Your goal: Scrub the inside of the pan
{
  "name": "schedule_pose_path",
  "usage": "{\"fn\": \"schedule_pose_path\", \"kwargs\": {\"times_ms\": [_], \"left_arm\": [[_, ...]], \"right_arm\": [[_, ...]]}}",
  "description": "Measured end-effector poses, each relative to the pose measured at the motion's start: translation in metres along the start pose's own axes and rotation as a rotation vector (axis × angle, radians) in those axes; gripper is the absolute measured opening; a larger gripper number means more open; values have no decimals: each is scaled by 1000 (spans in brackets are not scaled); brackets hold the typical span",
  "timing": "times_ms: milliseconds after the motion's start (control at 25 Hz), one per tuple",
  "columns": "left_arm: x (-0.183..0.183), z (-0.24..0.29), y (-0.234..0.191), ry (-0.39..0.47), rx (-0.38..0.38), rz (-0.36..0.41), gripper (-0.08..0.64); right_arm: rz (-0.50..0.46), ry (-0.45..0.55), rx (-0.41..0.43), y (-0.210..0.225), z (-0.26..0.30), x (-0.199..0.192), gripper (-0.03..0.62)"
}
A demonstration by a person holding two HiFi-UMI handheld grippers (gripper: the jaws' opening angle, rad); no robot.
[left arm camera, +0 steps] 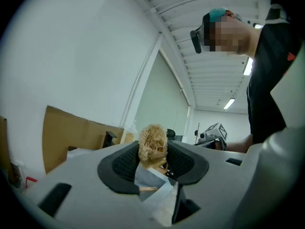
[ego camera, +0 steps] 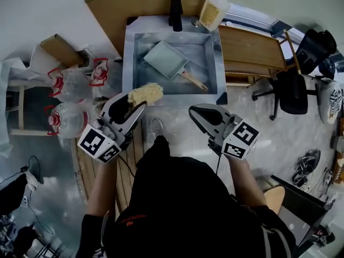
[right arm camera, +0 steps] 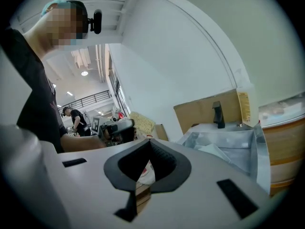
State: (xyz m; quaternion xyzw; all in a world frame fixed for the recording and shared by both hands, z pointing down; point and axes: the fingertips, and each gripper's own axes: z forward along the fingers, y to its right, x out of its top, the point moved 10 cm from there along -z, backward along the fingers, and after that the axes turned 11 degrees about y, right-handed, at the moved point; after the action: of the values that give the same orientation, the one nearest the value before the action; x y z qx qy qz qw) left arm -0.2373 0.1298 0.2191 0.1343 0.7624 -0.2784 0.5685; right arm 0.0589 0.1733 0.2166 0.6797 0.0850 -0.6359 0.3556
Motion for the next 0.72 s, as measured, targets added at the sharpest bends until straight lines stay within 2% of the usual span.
{"fn": "schedule_pose_path", "kwargs": {"times_ms": [360, 720], "left_arm": [[10, 19, -95, -23, -24, -12, 179], [-2, 31, -132, -56, -23, -40, 179]], "right_arm": [[21, -35, -48, 42, 75, 15, 5], [45, -65, -68, 66, 99, 15, 5]]}}
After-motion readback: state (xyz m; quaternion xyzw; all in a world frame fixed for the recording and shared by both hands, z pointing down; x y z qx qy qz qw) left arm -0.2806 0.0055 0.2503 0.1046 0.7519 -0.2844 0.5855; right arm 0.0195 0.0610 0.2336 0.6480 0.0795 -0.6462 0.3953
